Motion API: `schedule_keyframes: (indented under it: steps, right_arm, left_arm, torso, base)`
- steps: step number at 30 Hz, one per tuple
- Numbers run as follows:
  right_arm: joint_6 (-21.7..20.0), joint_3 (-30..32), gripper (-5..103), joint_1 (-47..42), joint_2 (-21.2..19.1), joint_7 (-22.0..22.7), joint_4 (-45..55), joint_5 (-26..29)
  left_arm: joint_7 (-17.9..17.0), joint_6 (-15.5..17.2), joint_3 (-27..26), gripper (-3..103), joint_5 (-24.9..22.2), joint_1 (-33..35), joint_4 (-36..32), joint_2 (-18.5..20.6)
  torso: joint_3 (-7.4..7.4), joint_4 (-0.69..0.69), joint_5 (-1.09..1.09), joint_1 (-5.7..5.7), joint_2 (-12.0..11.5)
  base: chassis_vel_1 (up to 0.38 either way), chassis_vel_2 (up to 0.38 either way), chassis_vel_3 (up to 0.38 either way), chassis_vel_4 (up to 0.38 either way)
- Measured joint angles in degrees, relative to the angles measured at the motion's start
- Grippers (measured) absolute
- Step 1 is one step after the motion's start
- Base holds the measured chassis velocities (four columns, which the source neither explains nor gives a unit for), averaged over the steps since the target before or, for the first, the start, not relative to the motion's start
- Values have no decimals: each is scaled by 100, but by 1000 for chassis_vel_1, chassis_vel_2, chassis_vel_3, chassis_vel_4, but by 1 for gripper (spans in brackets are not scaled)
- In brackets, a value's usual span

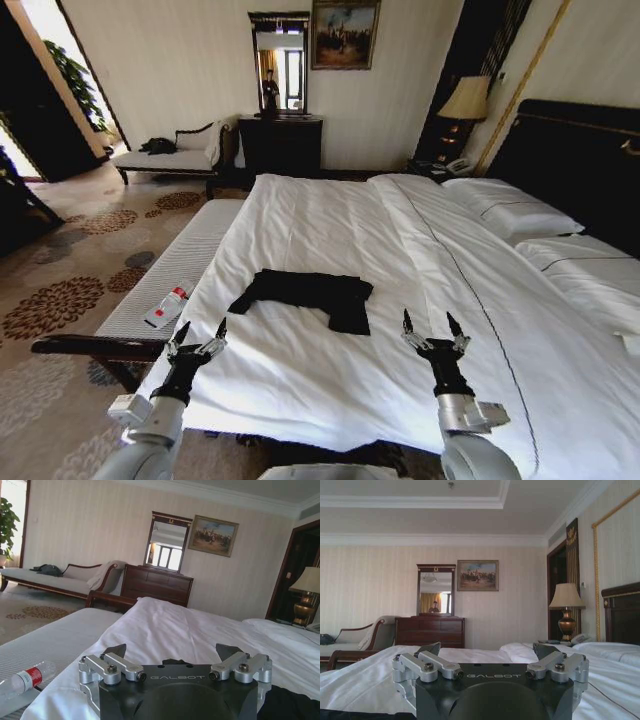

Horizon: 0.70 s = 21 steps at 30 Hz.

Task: Fold the clothes on the bed.

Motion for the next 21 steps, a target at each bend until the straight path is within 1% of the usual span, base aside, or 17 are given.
schedule_keyframes:
  steps: [15, 21]
  right_arm:
    - [-78, -78, 100, 154, -25, 100, -97, -50]
    - [-38, -89, 100, 194, -23, 125, -94, 7]
  left_arm:
    - [-10, 21, -80, 100, 5, -17, 34, -29]
    - [-12, 23, -75, 100, 5, -31, 73, -47]
  torso:
    - [0, 0, 0, 0, 0]
    - [0, 0, 1, 0, 1]
  base:
    - [0, 0, 0, 0]
    - [-53, 41, 54, -47]
